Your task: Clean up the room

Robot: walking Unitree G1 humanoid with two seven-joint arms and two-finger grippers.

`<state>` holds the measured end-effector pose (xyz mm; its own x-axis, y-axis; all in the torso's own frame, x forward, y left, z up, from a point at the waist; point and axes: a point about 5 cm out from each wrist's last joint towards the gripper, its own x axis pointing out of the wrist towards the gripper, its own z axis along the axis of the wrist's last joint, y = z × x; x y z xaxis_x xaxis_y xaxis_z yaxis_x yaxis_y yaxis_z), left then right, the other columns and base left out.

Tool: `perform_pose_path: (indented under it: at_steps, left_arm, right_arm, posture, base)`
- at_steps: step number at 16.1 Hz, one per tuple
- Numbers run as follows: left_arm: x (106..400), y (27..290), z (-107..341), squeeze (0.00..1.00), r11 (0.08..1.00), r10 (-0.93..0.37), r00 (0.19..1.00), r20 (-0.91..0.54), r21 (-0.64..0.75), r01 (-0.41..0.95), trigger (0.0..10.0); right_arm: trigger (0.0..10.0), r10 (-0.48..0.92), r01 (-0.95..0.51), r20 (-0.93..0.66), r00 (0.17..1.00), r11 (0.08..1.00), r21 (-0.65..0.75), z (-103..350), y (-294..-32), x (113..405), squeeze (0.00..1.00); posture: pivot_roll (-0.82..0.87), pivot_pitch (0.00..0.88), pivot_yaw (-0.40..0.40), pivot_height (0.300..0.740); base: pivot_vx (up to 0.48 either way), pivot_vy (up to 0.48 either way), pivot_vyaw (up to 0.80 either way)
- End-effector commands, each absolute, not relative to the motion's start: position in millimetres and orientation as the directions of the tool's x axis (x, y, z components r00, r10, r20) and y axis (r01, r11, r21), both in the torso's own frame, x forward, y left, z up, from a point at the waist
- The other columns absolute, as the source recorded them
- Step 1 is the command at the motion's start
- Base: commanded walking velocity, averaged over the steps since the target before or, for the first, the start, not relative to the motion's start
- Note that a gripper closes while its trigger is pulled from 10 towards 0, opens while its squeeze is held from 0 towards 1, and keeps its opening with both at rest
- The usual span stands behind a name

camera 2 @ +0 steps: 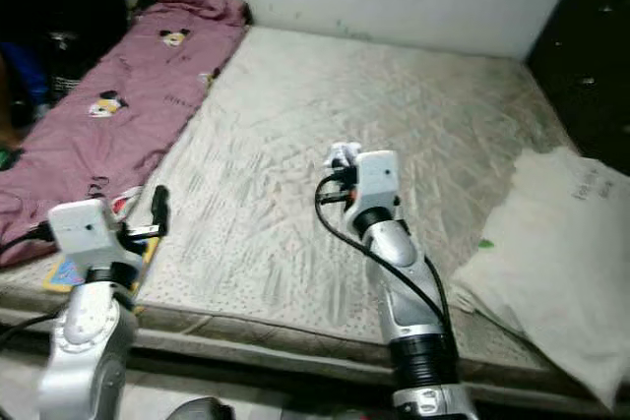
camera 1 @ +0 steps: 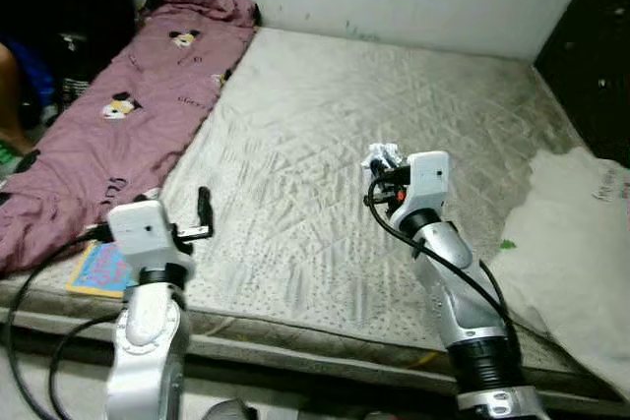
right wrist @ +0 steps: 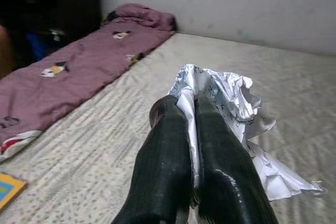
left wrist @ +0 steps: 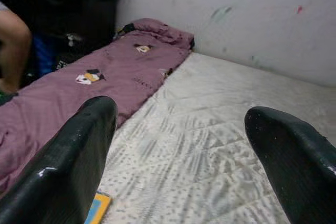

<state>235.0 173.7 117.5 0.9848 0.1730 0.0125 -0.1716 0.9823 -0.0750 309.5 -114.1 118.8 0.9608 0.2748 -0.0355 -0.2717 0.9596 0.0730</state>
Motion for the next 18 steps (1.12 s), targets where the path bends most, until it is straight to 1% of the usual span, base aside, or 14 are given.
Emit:
perform_pose_path:
  at_steps: [1,3,5,6,7,8,10,11,13,15,18]
  left_arm:
    - [236.0,173.0,117.7,0.0,0.982,0.172,0.985,0.012,-0.079,-0.171,10.0]
    - [236.0,173.1,118.0,0.0,0.982,0.172,0.985,0.015,-0.081,-0.171,10.0]
    - [236.5,172.3,118.1,0.0,0.982,0.173,0.985,0.013,-0.082,-0.172,10.0]
    - [236.7,172.5,118.9,0.0,0.981,0.173,0.985,0.022,-0.087,-0.171,10.0]
    - [236.9,172.6,119.7,0.0,0.981,0.172,0.985,0.027,-0.093,-0.169,10.0]
    - [237.6,172.6,120.7,0.0,0.982,0.167,0.985,0.032,-0.092,-0.164,10.0]
    - [238.5,171.6,122.7,0.0,0.984,0.161,0.986,0.041,-0.085,-0.157,10.0]
    - [239.1,172.3,122.0,0.0,0.98,0.176,0.984,0.028,-0.102,-0.172,10.0]
    - [239.2,171.4,121.6,0.0,0.982,0.164,0.986,0.028,-0.104,-0.16,10.0]
    - [239.1,172.0,120.8,0.0,0.98,0.167,0.986,0.018,-0.113,-0.163,10.0]
    - [239.3,172.3,121.2,0.0,0.98,0.164,0.986,0.019,-0.117,-0.16,10.0]
  right_arm:
    - [10.0,0.283,-0.281,-0.028,0.959,0.957,0.069,121.8,-111.5,311.2,0.0]
    - [10.0,0.28,-0.275,-0.045,0.959,0.957,0.088,119.7,-112.1,311.1,0.0]
    - [10.0,0.281,-0.272,-0.077,0.957,0.956,0.108,116.3,-113.1,311.6,0.0]
    - [10.0,0.261,-0.25,-0.1,0.96,0.962,0.112,113.1,-114.8,313.0,0.0]
    - [10.0,0.235,-0.228,-0.124,0.964,0.971,0.074,111.0,-116.5,314.7,0.0]
    - [10.0,0.246,-0.242,-0.118,0.962,0.969,0.046,112.6,-113.8,315.5,0.0]
    - [10.0,0.355,-0.35,-0.048,0.934,0.933,0.081,122.1,-102.3,313.1,0.0]
    - [10.0,0.353,-0.35,-0.049,0.934,0.935,0.053,123.3,-101.1,313.0,0.0]
    - [10.0,0.337,-0.329,-0.081,0.938,0.939,0.096,118.9,-103.2,312.4,0.0]
    - [10.0,0.334,-0.324,-0.079,0.939,0.938,0.12,118.5,-105.1,312.3,0.0]
    - [10.0,0.34,-0.33,-0.081,0.937,0.937,0.113,118.1,-104.3,311.7,0.0]
  posture:
    - [0.0,0.0,-0.042,0.74]
    - [0.0,0.0,-0.042,0.74]
    - [0.0,0.0,-0.046,0.74]
    - [0.0,0.0,-0.046,0.74]
    - [0.0,0.0,-0.039,0.74]
    - [0.0,0.0,-0.037,0.74]
    - [0.0,0.0,-0.036,0.74]
    - [0.0,0.0,-0.037,0.74]
    - [0.0,0.0,-0.037,0.74]
    - [-0.01,0.0,-0.037,0.74]
    - [-0.01,0.0,-0.036,0.74]
  base:
    - [0.0,0.48,-0.8]
    - [0.0,0.48,-0.63]
    - [0.0,0.48,0.0]
    - [0.0,0.48,0.0]
    - [0.0,0.356,0.0]
    - [0.0,0.0,0.0]
    - [0.0,0.0,0.0]
    - [0.0,0.0,0.0]
    - [0.0,0.384,0.0]
    - [0.0,0.48,0.0]
    - [0.0,0.48,0.0]
